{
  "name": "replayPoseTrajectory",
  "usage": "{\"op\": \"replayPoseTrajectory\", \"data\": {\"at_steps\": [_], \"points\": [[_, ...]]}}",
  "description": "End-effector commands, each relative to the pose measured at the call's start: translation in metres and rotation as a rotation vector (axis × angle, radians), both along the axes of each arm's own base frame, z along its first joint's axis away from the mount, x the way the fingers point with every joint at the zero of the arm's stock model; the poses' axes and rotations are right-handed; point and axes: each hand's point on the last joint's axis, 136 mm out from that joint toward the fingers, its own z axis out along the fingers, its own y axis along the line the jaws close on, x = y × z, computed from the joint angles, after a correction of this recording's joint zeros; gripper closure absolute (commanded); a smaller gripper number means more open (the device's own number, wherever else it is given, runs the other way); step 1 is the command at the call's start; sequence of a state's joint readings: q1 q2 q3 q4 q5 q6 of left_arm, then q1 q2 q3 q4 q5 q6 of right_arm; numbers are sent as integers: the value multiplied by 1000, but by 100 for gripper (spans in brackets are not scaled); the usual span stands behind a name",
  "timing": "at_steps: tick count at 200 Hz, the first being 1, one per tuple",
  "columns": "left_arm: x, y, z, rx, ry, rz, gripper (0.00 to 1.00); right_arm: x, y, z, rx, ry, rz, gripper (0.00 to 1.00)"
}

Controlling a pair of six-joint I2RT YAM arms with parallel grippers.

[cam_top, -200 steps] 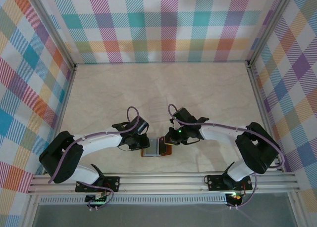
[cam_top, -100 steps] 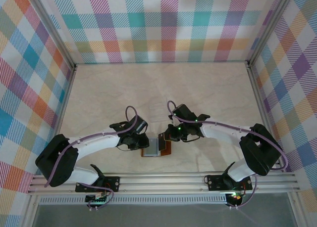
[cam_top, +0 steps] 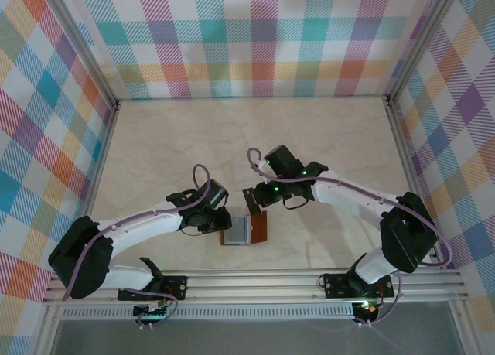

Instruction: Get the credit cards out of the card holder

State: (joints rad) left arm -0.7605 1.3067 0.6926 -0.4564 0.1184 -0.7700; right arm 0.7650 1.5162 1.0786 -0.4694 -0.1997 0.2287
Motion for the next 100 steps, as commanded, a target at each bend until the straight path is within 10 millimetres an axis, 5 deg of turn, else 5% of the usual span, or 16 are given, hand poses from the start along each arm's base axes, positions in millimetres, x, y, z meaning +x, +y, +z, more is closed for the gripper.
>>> {"op": "replayPoseTrajectory", "data": {"at_steps": [1, 42, 100], "points": [[0, 6, 4, 15, -2, 16, 76, 8, -9, -2, -124, -164, 207, 100], [-1, 9, 3, 18, -6, 24, 76, 19, -6, 4, -228, -280, 442, 100], [-4, 15, -1, 37, -1, 31, 76, 10, -7, 12, -286, -313, 713, 100]]}}
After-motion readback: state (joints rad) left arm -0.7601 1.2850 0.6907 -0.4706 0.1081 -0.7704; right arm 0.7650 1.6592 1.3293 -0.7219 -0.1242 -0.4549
